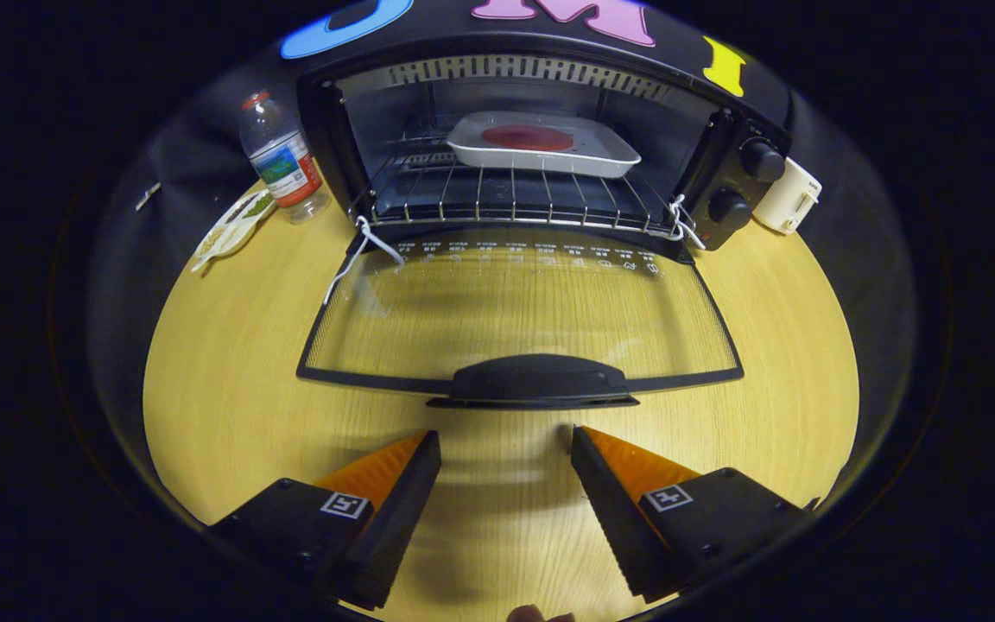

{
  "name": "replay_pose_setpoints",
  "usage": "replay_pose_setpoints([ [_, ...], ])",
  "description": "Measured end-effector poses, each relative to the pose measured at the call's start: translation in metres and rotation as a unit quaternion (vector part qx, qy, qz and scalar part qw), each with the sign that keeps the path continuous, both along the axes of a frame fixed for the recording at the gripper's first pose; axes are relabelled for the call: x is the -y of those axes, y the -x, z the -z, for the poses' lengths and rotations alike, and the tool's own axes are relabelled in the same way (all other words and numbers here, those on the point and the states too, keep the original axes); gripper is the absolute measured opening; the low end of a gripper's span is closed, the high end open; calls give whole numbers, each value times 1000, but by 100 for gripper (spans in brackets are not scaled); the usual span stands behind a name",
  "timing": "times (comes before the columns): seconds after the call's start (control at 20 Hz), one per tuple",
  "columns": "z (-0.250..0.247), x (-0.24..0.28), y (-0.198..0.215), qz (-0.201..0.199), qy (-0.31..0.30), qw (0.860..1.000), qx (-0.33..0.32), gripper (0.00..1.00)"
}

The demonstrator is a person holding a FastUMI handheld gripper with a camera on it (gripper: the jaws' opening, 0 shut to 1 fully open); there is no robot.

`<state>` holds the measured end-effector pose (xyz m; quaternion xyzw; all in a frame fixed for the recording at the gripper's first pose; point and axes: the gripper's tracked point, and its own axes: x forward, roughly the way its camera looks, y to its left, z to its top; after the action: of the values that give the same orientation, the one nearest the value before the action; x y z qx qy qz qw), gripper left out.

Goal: Open the toaster oven, put the food inside, and close the toaster oven door.

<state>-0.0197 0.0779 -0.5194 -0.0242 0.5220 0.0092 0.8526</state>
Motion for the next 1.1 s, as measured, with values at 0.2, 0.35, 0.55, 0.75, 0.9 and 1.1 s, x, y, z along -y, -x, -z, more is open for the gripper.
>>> replay_pose_setpoints([
  [0.2,3,-3,-13,31,-5,999,-12,100],
  [0.35,3,-2,-14,48,-3,999,-16,99],
  [0.55,-12,-3,-13,62,-16,998,2,100],
  [0.75,-33,-3,-12,71,-40,996,36,100],
  [0.9,-46,-3,-12,65,-47,995,51,100],
  [1.1,-63,-5,-14,58,-35,995,79,100],
])
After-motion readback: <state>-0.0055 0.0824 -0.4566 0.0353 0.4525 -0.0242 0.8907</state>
